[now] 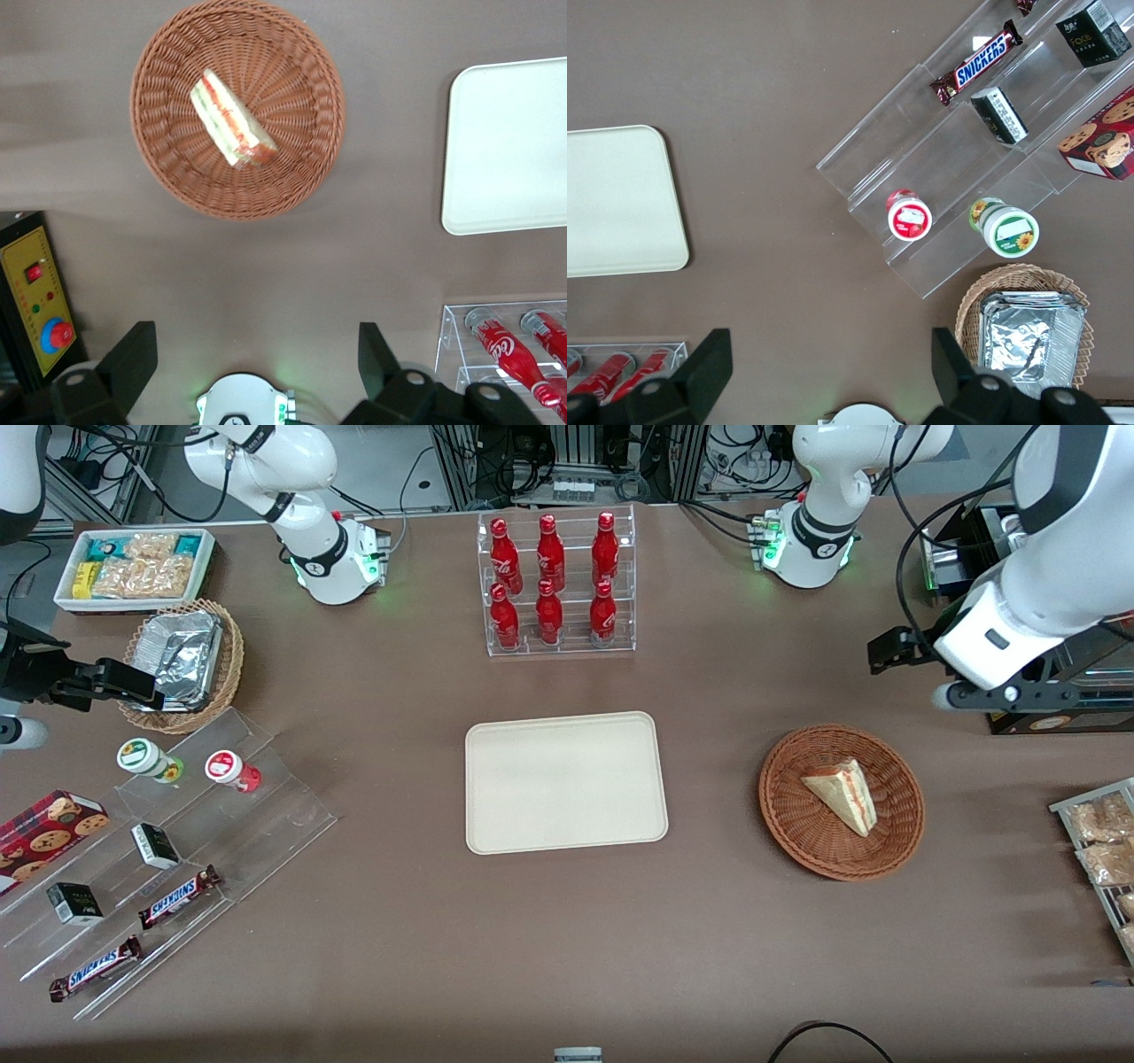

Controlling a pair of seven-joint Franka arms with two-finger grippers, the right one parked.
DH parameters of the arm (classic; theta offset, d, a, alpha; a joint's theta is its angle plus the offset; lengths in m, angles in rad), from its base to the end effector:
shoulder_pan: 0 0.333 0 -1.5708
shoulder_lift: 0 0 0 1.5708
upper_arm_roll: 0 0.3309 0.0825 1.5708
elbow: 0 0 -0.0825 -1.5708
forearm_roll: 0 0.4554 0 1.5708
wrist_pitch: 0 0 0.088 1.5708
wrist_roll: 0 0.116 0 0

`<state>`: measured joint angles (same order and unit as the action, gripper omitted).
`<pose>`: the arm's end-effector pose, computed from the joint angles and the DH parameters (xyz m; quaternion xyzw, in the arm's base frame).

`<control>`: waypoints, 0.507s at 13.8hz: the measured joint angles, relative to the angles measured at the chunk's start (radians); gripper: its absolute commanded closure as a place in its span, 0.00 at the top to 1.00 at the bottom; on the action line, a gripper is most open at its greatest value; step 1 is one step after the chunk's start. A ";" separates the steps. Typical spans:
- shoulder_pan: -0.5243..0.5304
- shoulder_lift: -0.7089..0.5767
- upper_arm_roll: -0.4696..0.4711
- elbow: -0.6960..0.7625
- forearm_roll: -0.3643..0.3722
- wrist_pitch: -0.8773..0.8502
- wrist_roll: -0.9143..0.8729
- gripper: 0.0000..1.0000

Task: Place sandwich from basket to tray
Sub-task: 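Move the open left gripper over the wrapped sandwich in the wicker basket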

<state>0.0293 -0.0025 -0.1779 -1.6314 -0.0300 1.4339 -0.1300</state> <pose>0.5977 -0.0934 0.5892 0.9951 -0.0098 -0.0985 0.0011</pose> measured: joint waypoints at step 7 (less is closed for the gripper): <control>0.000 -0.009 0.012 -0.011 0.001 0.024 0.013 1.00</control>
<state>0.0292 -0.0112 -0.1661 -1.6420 -0.0291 1.4578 -0.1173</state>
